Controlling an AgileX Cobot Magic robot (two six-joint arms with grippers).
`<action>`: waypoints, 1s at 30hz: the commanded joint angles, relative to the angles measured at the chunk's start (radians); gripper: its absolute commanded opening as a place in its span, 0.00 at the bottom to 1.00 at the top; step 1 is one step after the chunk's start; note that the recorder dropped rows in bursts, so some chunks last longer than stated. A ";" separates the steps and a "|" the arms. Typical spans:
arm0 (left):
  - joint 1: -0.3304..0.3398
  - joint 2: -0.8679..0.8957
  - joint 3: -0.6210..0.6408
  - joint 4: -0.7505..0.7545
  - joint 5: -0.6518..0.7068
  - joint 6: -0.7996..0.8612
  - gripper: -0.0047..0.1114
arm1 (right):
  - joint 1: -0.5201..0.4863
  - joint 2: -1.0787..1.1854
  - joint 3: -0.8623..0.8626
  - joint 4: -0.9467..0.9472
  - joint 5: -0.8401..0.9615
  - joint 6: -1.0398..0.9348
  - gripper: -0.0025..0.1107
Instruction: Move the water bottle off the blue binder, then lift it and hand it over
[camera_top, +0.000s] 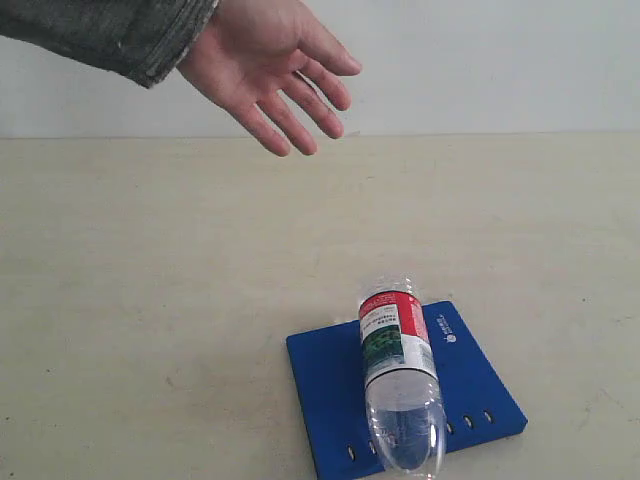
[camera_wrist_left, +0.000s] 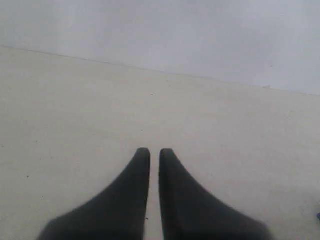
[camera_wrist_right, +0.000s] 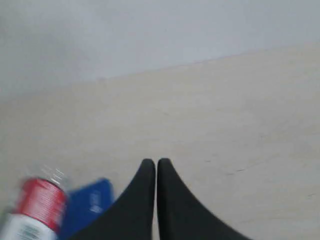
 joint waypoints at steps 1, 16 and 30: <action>-0.005 -0.004 -0.001 -0.004 -0.010 0.003 0.10 | -0.002 -0.002 -0.002 0.324 -0.080 0.330 0.02; -0.003 -0.004 -0.001 -0.004 -0.010 0.003 0.10 | 0.014 -0.002 -0.002 0.340 -0.155 0.461 0.02; -0.003 -0.004 -0.001 -0.004 -0.010 0.003 0.10 | 0.353 0.758 -0.224 0.637 0.408 -0.329 0.14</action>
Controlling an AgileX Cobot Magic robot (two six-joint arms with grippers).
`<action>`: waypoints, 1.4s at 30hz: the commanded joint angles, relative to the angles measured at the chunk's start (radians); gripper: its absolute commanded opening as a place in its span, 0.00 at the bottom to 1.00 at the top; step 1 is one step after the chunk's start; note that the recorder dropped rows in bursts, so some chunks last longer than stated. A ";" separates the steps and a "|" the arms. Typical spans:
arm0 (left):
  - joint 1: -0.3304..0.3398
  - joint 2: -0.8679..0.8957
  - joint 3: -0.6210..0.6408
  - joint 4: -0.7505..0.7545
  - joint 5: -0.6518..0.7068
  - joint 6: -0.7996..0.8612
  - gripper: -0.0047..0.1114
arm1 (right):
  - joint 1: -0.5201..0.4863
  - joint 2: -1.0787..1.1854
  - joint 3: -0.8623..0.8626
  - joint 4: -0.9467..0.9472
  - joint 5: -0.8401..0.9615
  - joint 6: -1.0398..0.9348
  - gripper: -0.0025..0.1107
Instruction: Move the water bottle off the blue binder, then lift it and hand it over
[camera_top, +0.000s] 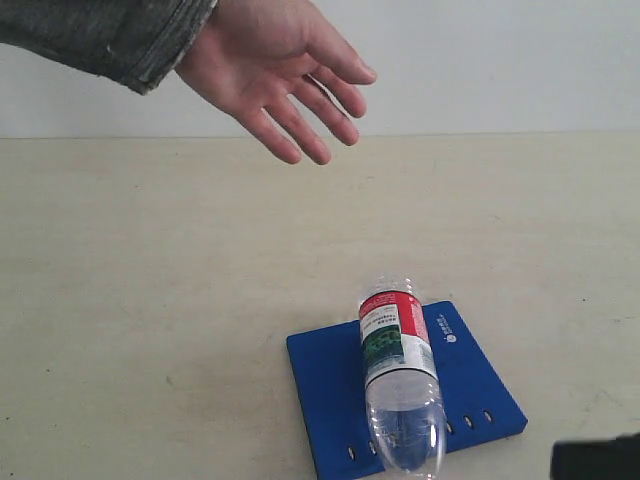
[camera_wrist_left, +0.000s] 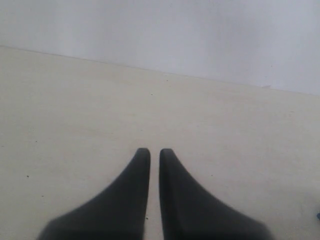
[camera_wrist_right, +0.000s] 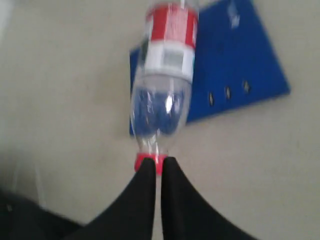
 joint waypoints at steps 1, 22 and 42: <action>-0.003 -0.004 -0.001 -0.004 -0.010 0.003 0.10 | 0.093 0.278 -0.009 0.112 -0.004 -0.182 0.22; -0.003 -0.004 -0.001 -0.004 -0.010 0.003 0.10 | 0.157 0.608 -0.134 0.503 -0.135 -0.614 0.54; -0.003 -0.004 -0.001 -0.004 -0.010 0.003 0.10 | 0.157 0.834 -0.137 0.555 -0.139 -0.703 0.54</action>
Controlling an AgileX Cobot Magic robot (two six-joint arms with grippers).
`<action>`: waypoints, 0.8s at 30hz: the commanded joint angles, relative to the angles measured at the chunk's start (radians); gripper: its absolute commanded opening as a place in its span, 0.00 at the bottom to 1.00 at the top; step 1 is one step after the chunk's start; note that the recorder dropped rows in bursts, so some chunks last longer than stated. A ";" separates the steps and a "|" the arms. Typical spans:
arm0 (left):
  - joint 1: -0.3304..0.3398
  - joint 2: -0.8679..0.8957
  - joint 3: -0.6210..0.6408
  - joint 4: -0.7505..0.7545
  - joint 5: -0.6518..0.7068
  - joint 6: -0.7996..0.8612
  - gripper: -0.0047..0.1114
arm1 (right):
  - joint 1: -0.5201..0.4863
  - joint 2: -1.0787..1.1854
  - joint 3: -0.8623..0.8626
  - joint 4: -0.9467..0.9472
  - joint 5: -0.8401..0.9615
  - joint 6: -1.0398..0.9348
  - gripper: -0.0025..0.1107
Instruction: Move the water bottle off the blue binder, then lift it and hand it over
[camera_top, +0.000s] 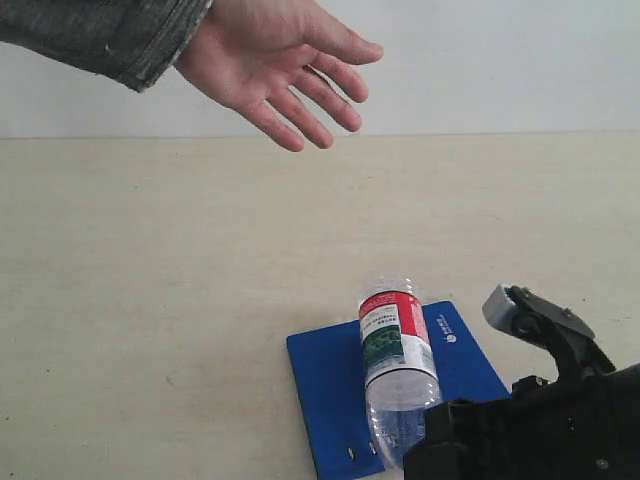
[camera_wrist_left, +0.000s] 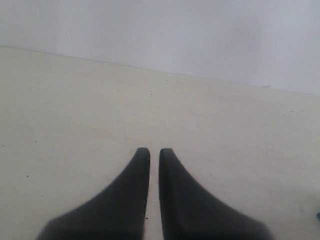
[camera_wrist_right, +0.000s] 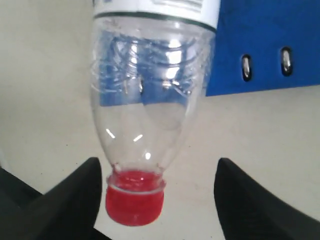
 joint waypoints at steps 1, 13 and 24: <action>-0.003 -0.004 -0.001 -0.004 -0.010 0.003 0.10 | 0.000 0.062 -0.005 0.086 0.016 -0.116 0.54; -0.003 -0.004 -0.001 -0.004 -0.010 0.003 0.10 | 0.000 0.234 -0.005 0.478 0.143 -0.488 0.54; -0.003 -0.004 -0.001 -0.004 -0.010 0.003 0.10 | 0.000 0.349 -0.086 0.500 0.315 -0.589 0.53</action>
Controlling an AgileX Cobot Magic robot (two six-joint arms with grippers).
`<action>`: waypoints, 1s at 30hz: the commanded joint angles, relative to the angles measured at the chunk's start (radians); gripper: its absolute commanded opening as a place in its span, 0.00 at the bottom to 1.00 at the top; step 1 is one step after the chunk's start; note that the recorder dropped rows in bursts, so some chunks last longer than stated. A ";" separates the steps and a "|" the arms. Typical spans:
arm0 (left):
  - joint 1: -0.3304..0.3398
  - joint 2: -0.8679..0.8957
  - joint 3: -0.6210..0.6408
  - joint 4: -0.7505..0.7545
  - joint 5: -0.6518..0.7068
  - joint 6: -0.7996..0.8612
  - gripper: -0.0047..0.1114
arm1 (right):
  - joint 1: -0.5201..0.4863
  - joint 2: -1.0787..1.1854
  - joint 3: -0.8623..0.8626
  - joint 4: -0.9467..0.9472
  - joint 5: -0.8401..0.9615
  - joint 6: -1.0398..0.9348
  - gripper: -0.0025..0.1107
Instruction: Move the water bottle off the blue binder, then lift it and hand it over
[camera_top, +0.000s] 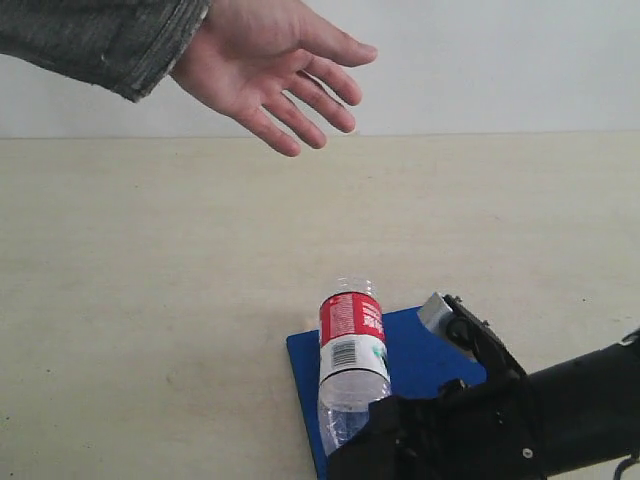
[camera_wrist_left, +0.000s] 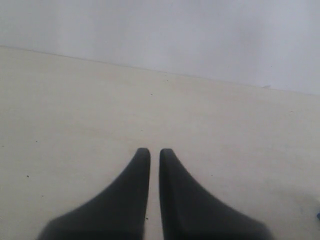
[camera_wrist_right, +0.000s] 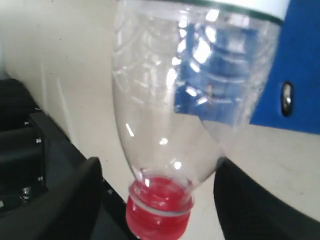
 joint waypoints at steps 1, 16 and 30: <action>-0.003 -0.004 -0.001 -0.004 -0.010 0.003 0.10 | 0.000 0.043 -0.056 0.007 0.060 -0.019 0.53; -0.003 -0.004 -0.001 -0.004 -0.010 0.003 0.10 | 0.000 0.044 -0.120 0.007 0.138 -0.170 0.53; -0.003 -0.004 -0.001 -0.004 -0.010 0.003 0.10 | -0.040 -0.050 -0.303 -0.040 0.140 -0.289 0.02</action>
